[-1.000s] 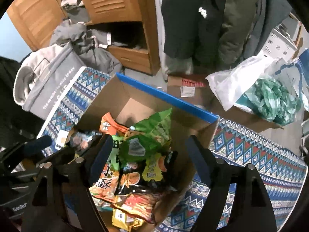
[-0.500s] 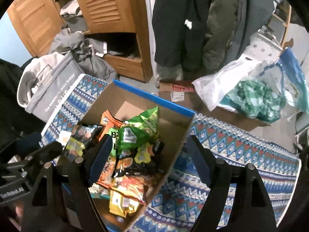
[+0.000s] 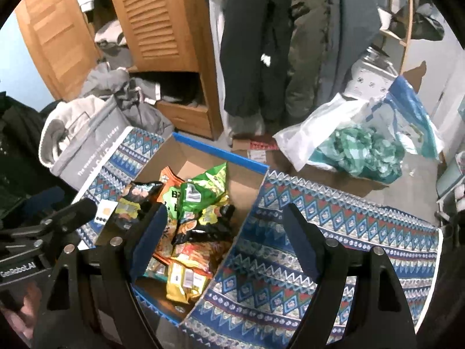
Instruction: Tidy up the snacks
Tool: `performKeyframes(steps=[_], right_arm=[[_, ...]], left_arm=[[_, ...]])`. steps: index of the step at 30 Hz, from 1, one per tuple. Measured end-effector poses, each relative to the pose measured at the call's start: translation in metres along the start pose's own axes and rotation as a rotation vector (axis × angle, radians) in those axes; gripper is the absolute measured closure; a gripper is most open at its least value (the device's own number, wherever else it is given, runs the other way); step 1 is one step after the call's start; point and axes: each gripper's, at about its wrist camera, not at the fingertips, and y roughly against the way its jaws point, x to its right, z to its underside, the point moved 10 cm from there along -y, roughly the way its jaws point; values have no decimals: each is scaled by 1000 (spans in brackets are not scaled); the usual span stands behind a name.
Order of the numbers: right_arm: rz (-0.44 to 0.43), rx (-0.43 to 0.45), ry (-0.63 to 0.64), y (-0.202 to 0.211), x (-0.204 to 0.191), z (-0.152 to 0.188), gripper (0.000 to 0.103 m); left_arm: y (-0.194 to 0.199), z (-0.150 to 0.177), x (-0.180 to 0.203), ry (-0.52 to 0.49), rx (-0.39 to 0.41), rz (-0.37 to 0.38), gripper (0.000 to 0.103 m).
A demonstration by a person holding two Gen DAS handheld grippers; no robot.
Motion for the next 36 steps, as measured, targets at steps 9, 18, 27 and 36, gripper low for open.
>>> performKeyframes(steps=[9, 18, 27, 36], right_arm=[[-24, 41, -6, 28, 5, 11, 22], [-15, 81, -2, 44, 16, 13, 22], [-19, 68, -35, 43, 32, 17, 22], [-20, 61, -46, 43, 39, 21, 22]], left_arm=[[11, 4, 21, -76, 13, -18, 11], [19, 4, 36, -106, 37, -34, 11], [20, 6, 54, -137, 35, -24, 11], [16, 9, 54, -123, 17, -25, 11]])
